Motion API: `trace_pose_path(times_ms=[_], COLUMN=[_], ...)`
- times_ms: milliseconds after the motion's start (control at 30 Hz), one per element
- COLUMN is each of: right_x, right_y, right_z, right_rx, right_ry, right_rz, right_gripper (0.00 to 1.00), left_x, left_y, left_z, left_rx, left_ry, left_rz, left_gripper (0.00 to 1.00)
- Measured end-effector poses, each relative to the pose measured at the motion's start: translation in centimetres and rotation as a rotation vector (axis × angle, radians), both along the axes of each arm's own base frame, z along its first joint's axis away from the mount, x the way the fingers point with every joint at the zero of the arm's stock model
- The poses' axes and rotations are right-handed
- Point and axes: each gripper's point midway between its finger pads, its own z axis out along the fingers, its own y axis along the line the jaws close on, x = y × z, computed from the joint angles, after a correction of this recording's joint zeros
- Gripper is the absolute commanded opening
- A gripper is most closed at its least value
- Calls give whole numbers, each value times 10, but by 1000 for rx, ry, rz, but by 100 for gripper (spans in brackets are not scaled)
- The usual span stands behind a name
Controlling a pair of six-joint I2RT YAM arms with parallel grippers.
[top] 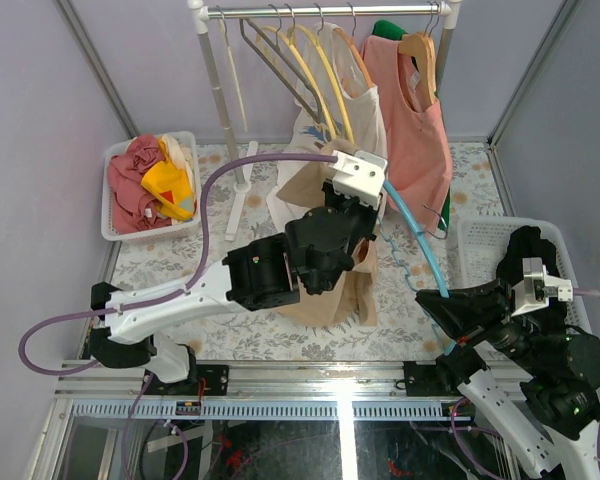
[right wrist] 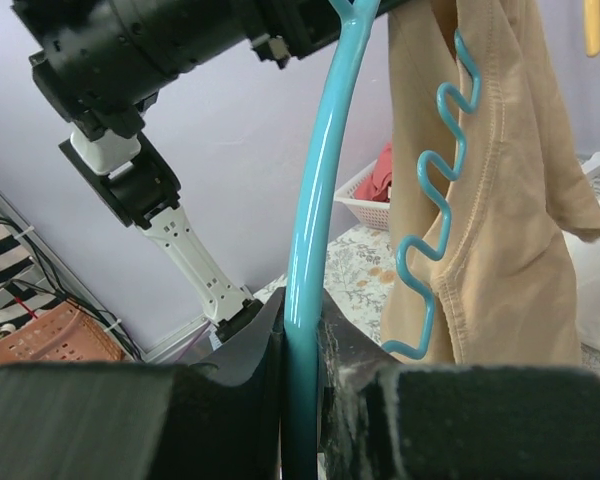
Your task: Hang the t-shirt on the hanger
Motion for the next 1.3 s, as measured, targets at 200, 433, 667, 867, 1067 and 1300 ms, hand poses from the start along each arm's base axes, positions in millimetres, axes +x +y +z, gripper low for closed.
trace_pose_path(times_ms=[200, 433, 667, 867, 1067, 1300], right_x=[-4, -8, -13, -23, -27, -29], right_y=[-1, -3, -10, -16, -24, -34], right_z=[15, 28, 40, 36, 30, 25], right_rx=[45, 82, 66, 36, 42, 57], right_ry=[-34, -23, 76, 180, 232, 280], right_rz=[9, 23, 5, 8, -20, -66], right_gripper=[0, 0, 0, 0, 0, 0], left_x=[-32, -44, -48, -56, -59, -60], left_y=[-22, -33, -28, -12, -5, 2], left_z=[26, 28, 17, -2, -11, -23], left_rx=[-33, -22, -13, 43, 86, 158], left_ry=[-26, -17, 23, 56, 73, 82], left_rz=[-68, -85, -60, -51, -51, -41], left_gripper=[0, 0, 0, 0, 0, 0])
